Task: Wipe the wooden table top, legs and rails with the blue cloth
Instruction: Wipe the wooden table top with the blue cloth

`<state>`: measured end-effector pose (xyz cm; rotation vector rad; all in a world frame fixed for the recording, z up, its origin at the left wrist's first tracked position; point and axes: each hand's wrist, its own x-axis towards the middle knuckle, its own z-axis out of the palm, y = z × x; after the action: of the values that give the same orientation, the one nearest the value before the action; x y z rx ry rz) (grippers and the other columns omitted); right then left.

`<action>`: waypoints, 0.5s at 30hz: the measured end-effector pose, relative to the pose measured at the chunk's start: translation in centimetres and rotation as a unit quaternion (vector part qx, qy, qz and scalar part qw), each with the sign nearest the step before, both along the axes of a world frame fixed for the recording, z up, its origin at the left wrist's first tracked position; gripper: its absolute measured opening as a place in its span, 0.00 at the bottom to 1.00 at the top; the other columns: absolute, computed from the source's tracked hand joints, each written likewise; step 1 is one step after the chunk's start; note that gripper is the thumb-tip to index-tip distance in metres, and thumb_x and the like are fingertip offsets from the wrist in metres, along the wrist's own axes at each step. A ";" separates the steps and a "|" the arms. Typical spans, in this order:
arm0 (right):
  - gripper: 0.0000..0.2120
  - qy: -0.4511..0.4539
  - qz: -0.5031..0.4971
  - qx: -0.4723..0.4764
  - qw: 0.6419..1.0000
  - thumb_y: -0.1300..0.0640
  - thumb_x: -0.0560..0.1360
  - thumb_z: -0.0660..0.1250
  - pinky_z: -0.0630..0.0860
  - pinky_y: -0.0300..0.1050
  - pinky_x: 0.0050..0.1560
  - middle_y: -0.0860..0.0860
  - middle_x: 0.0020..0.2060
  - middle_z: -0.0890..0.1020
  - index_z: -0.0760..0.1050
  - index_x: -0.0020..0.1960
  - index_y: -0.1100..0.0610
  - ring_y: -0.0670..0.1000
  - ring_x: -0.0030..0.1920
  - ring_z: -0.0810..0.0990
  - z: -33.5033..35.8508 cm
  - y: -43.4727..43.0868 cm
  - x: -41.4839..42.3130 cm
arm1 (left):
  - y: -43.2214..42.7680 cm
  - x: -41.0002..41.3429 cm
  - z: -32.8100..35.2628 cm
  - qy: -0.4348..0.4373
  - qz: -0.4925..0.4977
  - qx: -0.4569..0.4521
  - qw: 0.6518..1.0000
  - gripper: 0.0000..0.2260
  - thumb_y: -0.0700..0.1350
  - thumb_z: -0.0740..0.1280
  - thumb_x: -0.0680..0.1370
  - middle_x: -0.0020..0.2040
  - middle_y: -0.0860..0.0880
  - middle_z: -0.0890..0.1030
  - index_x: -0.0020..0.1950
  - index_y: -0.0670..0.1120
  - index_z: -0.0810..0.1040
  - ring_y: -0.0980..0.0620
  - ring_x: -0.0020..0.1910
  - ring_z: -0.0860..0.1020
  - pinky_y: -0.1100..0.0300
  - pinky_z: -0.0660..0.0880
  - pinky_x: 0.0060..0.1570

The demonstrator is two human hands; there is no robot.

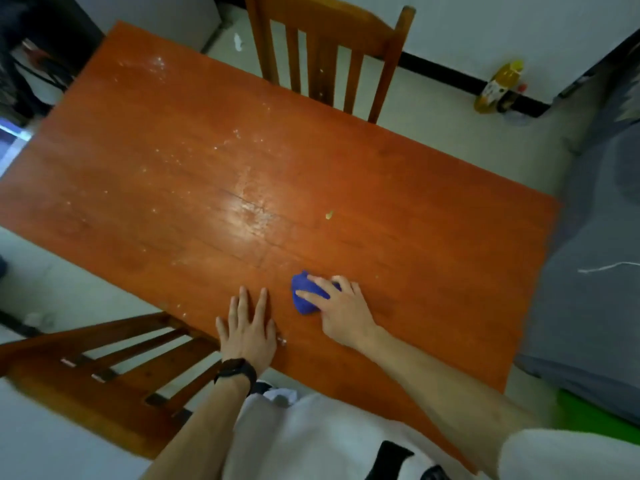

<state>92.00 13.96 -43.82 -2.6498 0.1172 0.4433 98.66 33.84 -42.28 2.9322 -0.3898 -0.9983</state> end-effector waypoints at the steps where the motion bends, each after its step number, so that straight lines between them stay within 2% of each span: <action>1: 0.30 0.016 0.033 0.039 0.999 0.59 0.71 0.59 0.67 0.56 0.59 0.45 0.74 0.66 0.68 0.70 0.38 0.58 0.63 0.67 0.4 0.4 -1.1 | 0.0 0.0 0.2 0.000 -0.001 -0.005 1.000 0.27 0.56 0.49 0.83 0.81 0.49 0.39 0.79 0.61 0.39 0.45 0.79 0.41 0.39 0.42 0.75; 3: 0.28 0.065 0.043 0.124 0.989 0.57 0.68 0.57 0.66 0.54 0.60 0.43 0.70 0.71 0.74 0.65 0.38 0.55 0.61 0.69 1.0 0.7 -1.7 | 0.3 0.2 0.5 -0.007 0.006 -0.016 1.000 0.26 0.54 0.51 0.83 0.81 0.50 0.43 0.79 0.61 0.43 0.45 0.79 0.43 0.39 0.44 0.75; 5: 0.29 0.067 -0.003 0.155 0.986 0.55 0.65 0.56 0.68 0.53 0.62 0.44 0.67 0.75 0.77 0.62 0.38 0.54 0.59 0.72 1.4 0.5 0.2 | 1.0 0.2 0.8 -0.019 0.033 -0.019 0.999 0.27 0.52 0.52 0.83 0.81 0.50 0.46 0.79 0.60 0.46 0.45 0.79 0.46 0.39 0.46 0.76; 8: 0.29 -0.017 -0.066 0.108 0.992 0.57 0.67 0.57 0.69 0.53 0.62 0.49 0.68 0.75 0.74 0.66 0.40 0.58 0.60 0.72 1.1 -0.5 6.3 | 2.6 -0.5 1.2 -0.021 0.101 -0.016 0.995 0.28 0.53 0.53 0.82 0.81 0.49 0.45 0.80 0.57 0.44 0.44 0.79 0.47 0.39 0.46 0.76; 10: 0.32 -0.037 -0.098 0.056 0.993 0.59 0.70 0.59 0.68 0.55 0.62 0.47 0.70 0.71 0.65 0.73 0.40 0.58 0.64 0.68 0.8 -0.8 10.2 | 3.7 -1.2 1.3 -0.004 0.147 -0.008 0.989 0.29 0.53 0.53 0.83 0.81 0.49 0.44 0.80 0.55 0.43 0.44 0.79 0.48 0.40 0.47 0.76; 12: 0.37 -0.022 -0.132 0.026 0.991 0.60 0.71 0.61 0.65 0.57 0.63 0.45 0.71 0.69 0.55 0.77 0.43 0.57 0.67 0.65 0.3 -0.1 12.2 | 4.4 -2.3 1.4 0.020 0.169 0.000 0.985 0.30 0.51 0.54 0.83 0.81 0.49 0.42 0.80 0.53 0.41 0.45 0.79 0.48 0.41 0.49 0.76; 13: 0.38 -0.022 -0.132 0.009 0.991 0.60 0.70 0.61 0.64 0.57 0.64 0.45 0.71 0.69 0.55 0.78 0.46 0.57 0.67 0.65 0.1 0.6 12.1 | 4.6 -2.7 1.4 0.030 0.169 0.008 0.985 0.31 0.49 0.55 0.83 0.81 0.49 0.41 0.80 0.53 0.41 0.46 0.80 0.47 0.41 0.49 0.77; 15: 0.35 -0.038 -0.062 -0.017 0.997 0.58 0.69 0.59 0.64 0.56 0.61 0.45 0.70 0.71 0.62 0.76 0.48 0.58 0.65 0.68 -0.5 2.5 9.3 | 4.9 -3.2 1.5 0.051 0.160 0.023 0.986 0.33 0.44 0.56 0.83 0.80 0.50 0.38 0.80 0.54 0.38 0.47 0.80 0.44 0.41 0.46 0.77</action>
<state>101.32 16.45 -44.34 -2.6705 0.2660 0.3006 95.45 38.75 -40.82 2.8389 0.1074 -1.1115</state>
